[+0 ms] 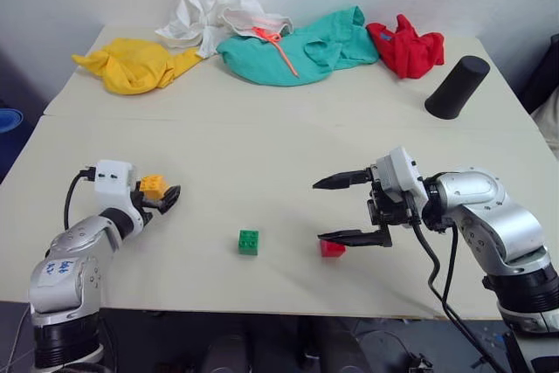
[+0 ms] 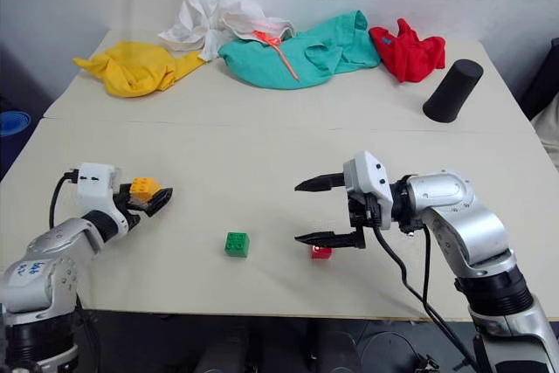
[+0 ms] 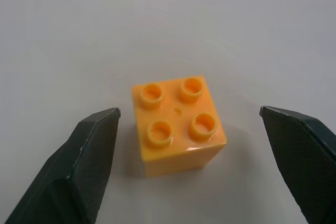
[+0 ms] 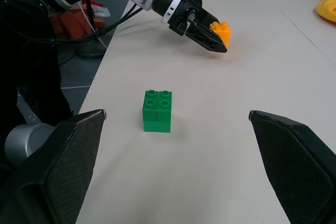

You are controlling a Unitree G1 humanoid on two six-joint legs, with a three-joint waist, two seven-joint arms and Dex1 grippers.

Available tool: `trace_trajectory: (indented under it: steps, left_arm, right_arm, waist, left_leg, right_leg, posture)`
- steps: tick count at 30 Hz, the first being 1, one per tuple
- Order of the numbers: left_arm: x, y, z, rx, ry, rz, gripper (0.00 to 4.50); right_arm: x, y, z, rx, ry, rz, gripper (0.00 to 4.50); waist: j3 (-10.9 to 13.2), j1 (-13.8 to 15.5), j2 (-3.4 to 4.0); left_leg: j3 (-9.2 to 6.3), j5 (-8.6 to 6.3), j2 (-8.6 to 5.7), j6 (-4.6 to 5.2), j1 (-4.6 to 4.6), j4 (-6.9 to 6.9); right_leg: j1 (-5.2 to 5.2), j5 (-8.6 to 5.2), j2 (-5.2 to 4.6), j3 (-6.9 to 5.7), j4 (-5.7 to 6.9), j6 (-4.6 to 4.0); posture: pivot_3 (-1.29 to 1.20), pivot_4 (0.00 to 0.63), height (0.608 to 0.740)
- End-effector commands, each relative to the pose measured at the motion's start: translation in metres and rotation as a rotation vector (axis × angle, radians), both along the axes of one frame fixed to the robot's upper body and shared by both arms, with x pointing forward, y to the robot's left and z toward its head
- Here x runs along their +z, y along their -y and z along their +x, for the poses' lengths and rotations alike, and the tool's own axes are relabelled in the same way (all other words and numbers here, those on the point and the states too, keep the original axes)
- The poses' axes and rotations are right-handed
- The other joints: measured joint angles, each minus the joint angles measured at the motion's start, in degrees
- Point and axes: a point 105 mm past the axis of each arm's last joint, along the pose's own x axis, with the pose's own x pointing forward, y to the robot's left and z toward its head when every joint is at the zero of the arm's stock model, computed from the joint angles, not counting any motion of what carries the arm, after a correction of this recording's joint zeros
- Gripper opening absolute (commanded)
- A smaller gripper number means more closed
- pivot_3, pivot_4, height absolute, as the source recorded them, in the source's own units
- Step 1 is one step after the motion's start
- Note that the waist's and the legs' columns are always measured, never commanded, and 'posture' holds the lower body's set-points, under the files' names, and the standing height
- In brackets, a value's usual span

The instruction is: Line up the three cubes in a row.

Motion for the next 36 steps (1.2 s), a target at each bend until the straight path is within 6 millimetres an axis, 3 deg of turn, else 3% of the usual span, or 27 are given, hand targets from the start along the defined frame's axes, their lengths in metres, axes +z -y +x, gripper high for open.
trace_trajectory:
  steps: [1, 4, 7, 15, 19, 24, 26, 30, 36]
  left_arm:
    - [0.006, 0.000, 0.007, 0.024, 0.021, 0.022, 4.47]
    - [0.007, 0.005, 0.009, 0.020, 0.021, 0.019, 4.47]
    - [0.007, 0.004, 0.009, 0.027, 0.025, 0.016, 3.90]
    - [0.009, 0.001, -0.003, 0.046, 0.033, 0.016, 1.52]
    - [0.016, 0.006, -0.005, -0.086, 0.042, 0.046, 1.55]
    - [0.031, 0.036, -0.021, -0.515, 0.047, 0.150, 1.55]
    - [0.031, 0.048, -0.042, -0.778, -0.009, 0.195, 1.55]
    - [0.020, 0.039, -0.063, -1.094, -0.167, 0.373, 1.55]
    - [0.013, 0.025, -0.061, -1.283, -0.213, 0.476, 1.55]
  right_arm:
    - [0.009, -0.002, -0.006, 0.013, 0.043, 0.018, 4.50]
    - [0.008, -0.003, -0.007, 0.011, 0.044, 0.021, 4.50]
    - [0.008, -0.003, -0.007, 0.008, 0.044, 0.020, 4.50]
    - [0.009, 0.002, -0.006, 0.000, 0.048, 0.011, 4.50]
    - [0.006, 0.004, -0.006, 0.005, 0.046, -0.012, 4.50]
    - [0.009, 0.011, -0.002, 0.000, 0.053, -0.035, 4.50]
    - [0.009, 0.017, -0.003, -0.010, 0.055, -0.053, 4.50]
    - [0.007, 0.032, -0.008, -0.022, 0.053, -0.110, 4.50]
    - [0.012, 0.050, -0.011, -0.050, 0.030, -0.148, 4.50]
  waist:
    - [0.00, -0.05, 0.00]
    - [0.00, -0.09, 0.00]
    - [0.00, -0.06, 0.00]
    - [0.00, -0.05, 0.00]
    - [0.00, 0.00, 0.00]
    - [0.00, -0.08, 0.00]
    - [0.00, -0.13, 0.01]
    - [0.03, -0.16, 0.06]
    - [0.07, -0.06, 0.13]
  left_leg:
    - [0.00, 0.00, 0.00, 0.00, 0.00, 0.00]
    - [0.00, 0.00, 0.00, 0.00, 0.00, 0.00]
    - [0.01, 0.00, 0.00, -0.01, 0.00, 0.00]
    - [0.00, 0.01, 0.00, -0.01, 0.00, 0.00]
    - [-0.01, 0.02, 0.00, -0.03, 0.00, 0.00]
    - [0.00, 0.01, 0.00, -0.04, 0.00, -0.01]
    - [-0.01, 0.01, 0.00, -0.05, -0.01, -0.01]
    - [-0.01, -0.01, 0.02, -0.09, -0.01, -0.08]
    - [0.02, -0.07, 0.01, 0.02, -0.03, -0.07]
  right_leg:
    - [0.00, 0.00, 0.00, 0.00, 0.00, 0.00]
    - [0.00, 0.00, 0.00, 0.00, 0.00, 0.00]
    - [-0.01, 0.00, 0.01, 0.00, 0.00, 0.00]
    - [-0.01, 0.00, 0.00, 0.00, -0.01, 0.00]
    - [-0.01, 0.00, 0.00, 0.00, 0.01, 0.00]
    - [-0.02, -0.01, 0.00, -0.01, -0.04, -0.02]
    - [-0.03, -0.03, -0.01, 0.00, -0.04, -0.05]
    - [-0.07, -0.08, -0.01, -0.02, -0.09, -0.13]
    - [-0.07, -0.08, 0.00, -0.03, -0.08, -0.14]
  posture:
    - [0.00, 0.150, 0.740]
    - [0.00, 0.150, 0.740]
    - [0.00, 0.150, 0.740]
    - [0.00, 0.150, 0.740]
    - [0.00, 0.150, 0.740]
    - [0.00, 0.150, 0.740]
    - [0.00, 0.150, 0.740]
    - [0.00, 0.150, 0.740]
    - [0.00, 0.150, 0.740]
